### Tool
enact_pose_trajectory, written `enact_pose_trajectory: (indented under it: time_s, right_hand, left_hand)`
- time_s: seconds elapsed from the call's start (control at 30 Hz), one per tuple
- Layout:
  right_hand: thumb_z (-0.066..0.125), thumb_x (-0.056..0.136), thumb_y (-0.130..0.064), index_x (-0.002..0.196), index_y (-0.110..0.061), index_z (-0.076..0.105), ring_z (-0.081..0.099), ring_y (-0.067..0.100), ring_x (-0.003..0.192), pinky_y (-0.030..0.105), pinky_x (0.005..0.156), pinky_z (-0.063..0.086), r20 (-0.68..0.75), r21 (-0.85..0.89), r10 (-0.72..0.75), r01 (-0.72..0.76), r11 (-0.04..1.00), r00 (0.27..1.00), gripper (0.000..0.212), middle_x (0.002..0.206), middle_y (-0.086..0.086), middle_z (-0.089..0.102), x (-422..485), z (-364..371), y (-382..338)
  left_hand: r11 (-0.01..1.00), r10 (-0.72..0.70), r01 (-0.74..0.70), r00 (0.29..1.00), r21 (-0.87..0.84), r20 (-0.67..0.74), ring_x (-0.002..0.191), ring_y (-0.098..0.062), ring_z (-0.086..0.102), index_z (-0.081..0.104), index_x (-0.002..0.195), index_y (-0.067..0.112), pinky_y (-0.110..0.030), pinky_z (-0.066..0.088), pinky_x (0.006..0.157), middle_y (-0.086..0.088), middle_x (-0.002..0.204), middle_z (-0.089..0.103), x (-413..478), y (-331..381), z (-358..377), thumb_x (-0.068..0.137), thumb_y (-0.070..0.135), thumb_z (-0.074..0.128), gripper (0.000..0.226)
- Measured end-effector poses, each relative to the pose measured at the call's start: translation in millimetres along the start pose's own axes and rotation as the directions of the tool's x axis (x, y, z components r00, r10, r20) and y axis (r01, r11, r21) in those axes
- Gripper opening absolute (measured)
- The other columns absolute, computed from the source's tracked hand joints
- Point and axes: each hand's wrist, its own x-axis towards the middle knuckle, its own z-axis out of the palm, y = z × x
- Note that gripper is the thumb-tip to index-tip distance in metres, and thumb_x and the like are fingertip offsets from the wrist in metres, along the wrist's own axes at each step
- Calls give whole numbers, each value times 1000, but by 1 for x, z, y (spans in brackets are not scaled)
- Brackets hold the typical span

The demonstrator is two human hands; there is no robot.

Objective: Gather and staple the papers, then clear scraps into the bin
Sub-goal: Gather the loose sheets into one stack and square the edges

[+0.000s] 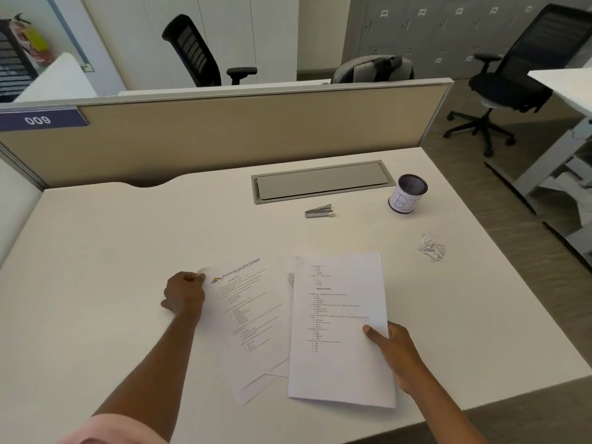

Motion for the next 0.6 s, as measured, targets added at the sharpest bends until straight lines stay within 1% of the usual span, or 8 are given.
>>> enact_pose_trajectory:
  time_s: [0.1, 0.2, 0.23, 0.3, 0.37, 0.43, 0.53, 0.6]
  right_hand:
    - [69, 99, -21, 114, -18, 74, 79, 25, 94, 50, 90, 62, 5, 13, 1, -1, 1000, 1000, 17, 104, 0, 82, -1, 1, -2]
    - [69, 99, -20, 114, -18, 74, 79, 24, 94, 46, 87, 63, 7, 24, -1, 1, 1000, 1000, 16, 104, -1, 82, -1, 3, -3]
    - [69, 99, -20, 114, -18, 74, 79, 24, 94, 45, 87, 63, 6, 25, -1, 1, 1000, 1000, 16, 104, -1, 82, -1, 5, -3]
    - [69, 99, -20, 114, -18, 74, 79, 24, 93, 47, 88, 63, 7, 23, 3, -3, 1000, 1000, 17, 104, -1, 82, -1, 7, -2]
    - [69, 99, -19, 114, -18, 74, 79, 24, 92, 48, 88, 63, 9, 18, 8, -8, 1000, 1000, 16, 103, -1, 82, 0, 9, -1]
    - [69, 99, -19, 113, -18, 74, 79, 24, 92, 46, 86, 63, 11, 17, 10, -10, 1000, 1000, 15, 102, -1, 83, 0, 11, -2]
    - [69, 99, -18, 112, -18, 74, 79, 23, 92, 40, 80, 63, 14, 25, 8, -8, 1000, 1000, 14, 102, 0, 82, 0, 13, -4]
    - [69, 99, -18, 113, -18, 74, 78, 23, 93, 38, 77, 62, 7, 27, 6, -6, 1000, 1000, 15, 104, 0, 82, 1, 12, -4]
  left_hand:
    - [990, 35, -35, 999, -136, -3, 101, -39, 66, 72, 96, 7, -42, 45, 91, -17, 101, 78, -9, 5, -10, 99, 19, 71, 13]
    - [953, 97, -98, 995, -287, -18, 97, -38, 69, 67, 107, 8, -37, 48, 82, -18, 100, 76, -23, 7, -16, 104, 27, 65, 19]
    - [947, 96, -90, 995, -307, 6, 96, -37, 68, 64, 114, 10, -37, 49, 82, -17, 102, 75, -29, 8, -18, 104, 30, 66, 22]
    - [948, 46, -14, 995, -318, 93, 97, -31, 65, 56, 133, 11, -42, 54, 89, -10, 107, 68, -42, 9, -20, 97, 30, 77, 46]
    - [950, -4, 52, 988, -307, 156, 102, -28, 63, 51, 141, 9, -43, 53, 95, -7, 112, 64, -50, 5, -19, 88, 21, 87, 65]
    - [944, -32, 90, 983, -316, 183, 100, -29, 67, 62, 130, 5, -40, 54, 89, -8, 114, 70, -52, -1, -17, 83, 9, 89, 55]
    - [942, -16, 91, 973, -322, 229, 83, -30, 69, 76, 94, 5, -35, 53, 76, -18, 103, 79, -52, -6, -15, 85, 1, 81, 10]
    - [938, 49, 41, 967, -343, 250, 81, -30, 68, 74, 88, 10, -31, 53, 72, -12, 92, 78, -56, -3, -15, 93, 2, 74, 9]
